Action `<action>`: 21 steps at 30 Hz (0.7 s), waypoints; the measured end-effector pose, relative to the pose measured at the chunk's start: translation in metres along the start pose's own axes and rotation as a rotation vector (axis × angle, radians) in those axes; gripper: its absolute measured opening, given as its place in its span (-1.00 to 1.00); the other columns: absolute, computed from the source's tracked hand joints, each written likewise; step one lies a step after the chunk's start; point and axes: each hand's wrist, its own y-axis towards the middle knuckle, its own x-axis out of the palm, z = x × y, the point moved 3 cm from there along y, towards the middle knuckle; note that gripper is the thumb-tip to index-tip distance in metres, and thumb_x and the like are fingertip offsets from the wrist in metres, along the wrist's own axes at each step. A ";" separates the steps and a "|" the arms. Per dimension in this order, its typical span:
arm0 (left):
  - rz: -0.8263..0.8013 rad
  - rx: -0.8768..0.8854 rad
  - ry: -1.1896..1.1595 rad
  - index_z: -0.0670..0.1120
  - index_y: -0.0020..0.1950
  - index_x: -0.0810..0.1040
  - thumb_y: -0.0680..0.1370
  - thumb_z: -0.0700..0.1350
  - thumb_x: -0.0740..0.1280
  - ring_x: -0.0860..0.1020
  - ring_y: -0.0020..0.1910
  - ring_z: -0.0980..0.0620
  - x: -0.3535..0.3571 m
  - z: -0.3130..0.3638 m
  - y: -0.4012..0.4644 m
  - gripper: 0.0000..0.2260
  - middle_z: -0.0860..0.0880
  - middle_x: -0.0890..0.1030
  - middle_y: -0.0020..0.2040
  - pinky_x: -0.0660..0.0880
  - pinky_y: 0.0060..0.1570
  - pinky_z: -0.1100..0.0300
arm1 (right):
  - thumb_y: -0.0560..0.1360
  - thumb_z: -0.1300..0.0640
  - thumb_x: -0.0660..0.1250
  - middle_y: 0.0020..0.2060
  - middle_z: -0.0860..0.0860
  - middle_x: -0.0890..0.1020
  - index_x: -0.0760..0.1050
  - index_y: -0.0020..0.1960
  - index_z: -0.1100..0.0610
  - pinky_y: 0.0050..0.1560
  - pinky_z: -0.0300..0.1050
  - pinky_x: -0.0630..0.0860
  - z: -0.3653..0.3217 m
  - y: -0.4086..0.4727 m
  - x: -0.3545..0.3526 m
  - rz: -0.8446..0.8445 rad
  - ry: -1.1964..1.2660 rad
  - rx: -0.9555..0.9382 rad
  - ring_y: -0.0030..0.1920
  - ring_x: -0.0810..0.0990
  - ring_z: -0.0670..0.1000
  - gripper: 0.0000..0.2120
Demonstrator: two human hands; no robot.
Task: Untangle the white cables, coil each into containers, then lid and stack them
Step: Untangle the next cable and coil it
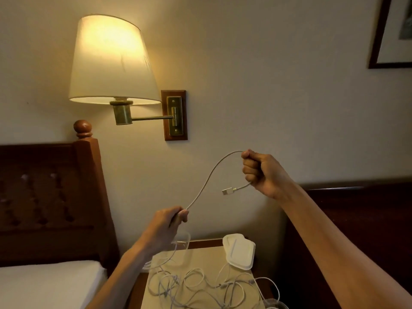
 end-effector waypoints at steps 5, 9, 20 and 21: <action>-0.236 0.100 0.172 0.06 -0.22 0.47 0.65 0.04 0.17 0.50 -0.36 0.06 0.000 0.045 0.002 -0.74 0.08 0.53 -0.34 0.46 -0.26 0.03 | 0.67 0.11 0.12 -0.42 -0.04 0.47 0.51 -0.10 0.14 -0.45 -0.31 0.29 0.004 -0.001 0.014 -0.027 -0.261 -0.041 -0.46 0.33 -0.12 -0.74; -0.271 0.339 0.263 0.03 -0.23 0.43 0.65 0.07 0.12 0.49 -0.41 0.04 -0.005 0.104 0.015 -0.71 0.05 0.51 -0.38 0.43 -0.33 0.09 | 0.65 0.08 0.19 -0.23 0.11 0.67 0.57 0.03 0.24 -0.22 -0.18 0.58 0.017 -0.007 0.038 -0.138 -0.493 -0.067 -0.27 0.64 0.00 -0.74; 0.326 0.438 0.349 -0.01 -0.05 0.50 0.65 0.04 0.13 0.38 -0.51 0.26 -0.037 0.113 0.041 -0.77 0.20 0.42 -0.40 0.22 -0.41 0.47 | 0.69 0.06 0.02 -0.46 0.05 0.50 0.56 -0.06 0.21 -0.35 -0.22 0.43 0.033 -0.024 0.044 -0.283 -0.587 -0.106 -0.46 0.43 -0.04 -0.60; 0.347 0.415 0.349 -0.01 -0.06 0.50 0.64 0.05 0.13 0.40 -0.50 0.25 -0.037 0.110 0.043 -0.77 0.20 0.44 -0.40 0.23 -0.42 0.46 | 0.70 0.04 -0.01 -0.47 0.05 0.47 0.55 -0.03 0.23 -0.37 -0.23 0.41 0.036 -0.025 0.044 -0.293 -0.524 -0.083 -0.47 0.40 -0.04 -0.58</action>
